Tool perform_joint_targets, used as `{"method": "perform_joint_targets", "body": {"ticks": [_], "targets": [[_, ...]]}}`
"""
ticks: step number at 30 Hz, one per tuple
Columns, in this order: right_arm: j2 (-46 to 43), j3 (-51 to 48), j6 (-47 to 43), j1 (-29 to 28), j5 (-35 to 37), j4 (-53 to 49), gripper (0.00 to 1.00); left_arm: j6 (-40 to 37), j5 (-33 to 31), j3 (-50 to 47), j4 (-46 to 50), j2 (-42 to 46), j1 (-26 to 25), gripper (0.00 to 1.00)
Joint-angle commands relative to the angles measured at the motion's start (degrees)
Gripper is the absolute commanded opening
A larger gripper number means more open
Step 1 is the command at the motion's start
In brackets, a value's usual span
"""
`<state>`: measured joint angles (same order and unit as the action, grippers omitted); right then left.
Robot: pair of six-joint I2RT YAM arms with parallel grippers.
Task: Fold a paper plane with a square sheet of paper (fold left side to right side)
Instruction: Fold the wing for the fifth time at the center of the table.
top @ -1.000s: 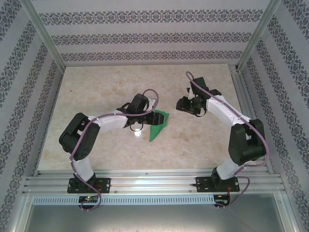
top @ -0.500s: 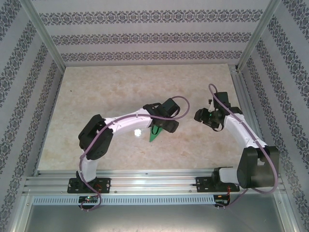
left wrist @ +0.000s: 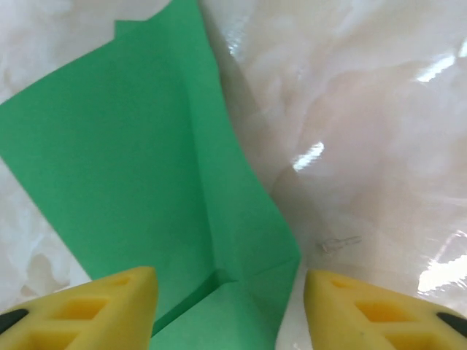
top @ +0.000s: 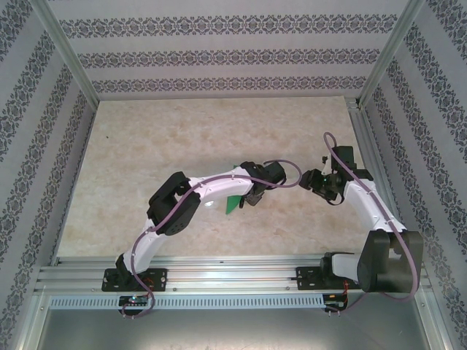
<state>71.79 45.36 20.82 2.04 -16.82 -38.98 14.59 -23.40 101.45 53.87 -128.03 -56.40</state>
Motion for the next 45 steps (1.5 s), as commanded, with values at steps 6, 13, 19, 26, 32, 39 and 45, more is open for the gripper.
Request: {"method": "perform_joint_targets", "body": {"ticks": [6, 13, 19, 26, 32, 39, 45], "targets": [[-0.5, -0.7, -1.3, 0.7, -1.9, 0.6, 0.55, -1.9, -3.0, 3.9, 2.3, -1.9, -0.7, 0.36], [-0.6, -1.2, -1.5, 0.7, -5.1, 2.4, 0.53, -1.9, -0.9, 4.1, 2.0, -0.4, -0.6, 0.08], [-0.2, -2.3, -0.9, 0.5, -12.4, 6.2, 0.42, 2.7, 10.1, -0.6, -3.0, 5.9, 1.9, 0.00], [1.4, -3.6, 0.8, -1.9, -14.5, 9.7, 0.38, 9.5, 19.3, -7.0, -9.3, 13.7, 5.4, 0.00], [3.2, -4.6, 3.7, -5.3, -17.6, 15.1, 0.38, 14.3, 19.5, -12.3, -11.9, 18.8, 7.4, 0.00], [11.2, -6.1, 14.4, -12.7, -21.4, 31.3, 0.26, 20.7, 27.3, -26.0, -25.5, 25.4, 10.7, 0.00], [19.2, -5.7, 20.7, -16.7, -19.7, 41.3, 0.17, 26.7, 34.5, -35.4, -37.6, 27.5, 14.0, 0.00]]}}
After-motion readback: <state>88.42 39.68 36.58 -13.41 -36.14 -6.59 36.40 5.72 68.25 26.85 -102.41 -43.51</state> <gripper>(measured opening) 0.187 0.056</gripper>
